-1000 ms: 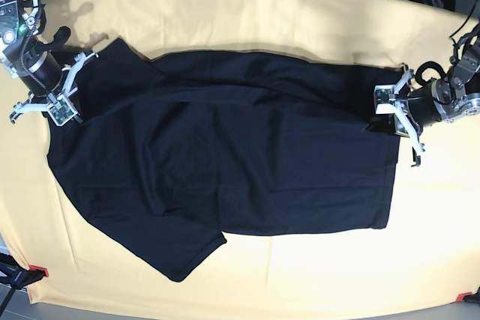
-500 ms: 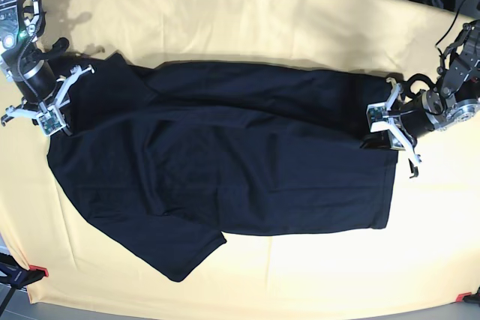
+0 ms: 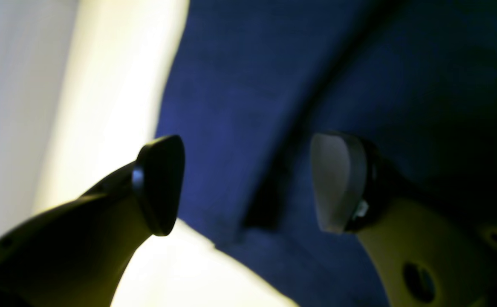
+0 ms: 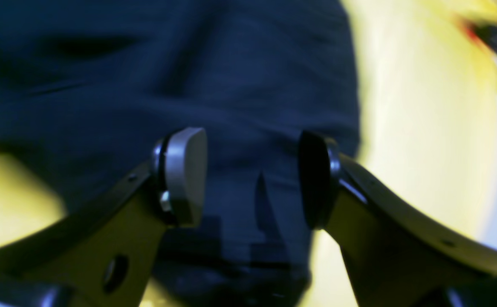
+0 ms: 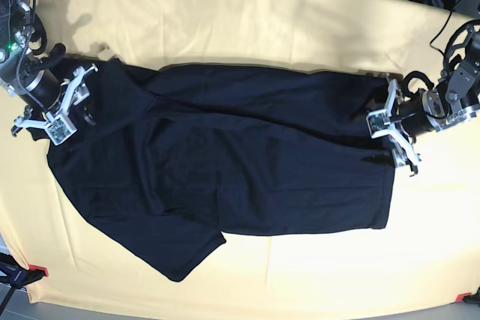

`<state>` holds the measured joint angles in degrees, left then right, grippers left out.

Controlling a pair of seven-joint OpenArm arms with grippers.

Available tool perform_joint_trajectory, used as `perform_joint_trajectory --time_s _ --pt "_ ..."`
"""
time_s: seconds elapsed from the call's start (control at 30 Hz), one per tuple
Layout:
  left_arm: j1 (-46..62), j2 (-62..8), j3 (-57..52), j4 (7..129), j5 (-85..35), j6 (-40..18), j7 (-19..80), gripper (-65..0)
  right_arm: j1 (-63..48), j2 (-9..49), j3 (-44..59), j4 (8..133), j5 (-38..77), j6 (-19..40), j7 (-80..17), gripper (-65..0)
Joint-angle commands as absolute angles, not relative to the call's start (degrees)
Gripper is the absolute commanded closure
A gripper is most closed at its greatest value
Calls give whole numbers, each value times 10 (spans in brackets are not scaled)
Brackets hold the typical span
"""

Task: Fold the T-shirt properly
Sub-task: 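Lower the shirt edge and regrasp it with both grippers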

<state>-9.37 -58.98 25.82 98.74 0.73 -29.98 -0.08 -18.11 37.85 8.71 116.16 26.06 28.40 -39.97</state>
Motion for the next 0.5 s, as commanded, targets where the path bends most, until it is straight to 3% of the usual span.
perform_joint_trajectory --time_s 0.0,0.1,0.2,0.47 --pt "-103 -611 251 1000 -8 -325 -8 -460 -186 391 94 1177 271 295 -406 -360" --pt "-103 -638 251 1014 -21 -400 -16 -460 -216 403 94 1192 310 345 -429 -360" --pt "-98 -669 252 1026 -24 -400 -26 -460 -247 411 94 1195 315 380 -452 -360" --pt "-24 -714 252 1027 25 -400 -29 -460 -300 408 94 1195 312 374 -465 -360"
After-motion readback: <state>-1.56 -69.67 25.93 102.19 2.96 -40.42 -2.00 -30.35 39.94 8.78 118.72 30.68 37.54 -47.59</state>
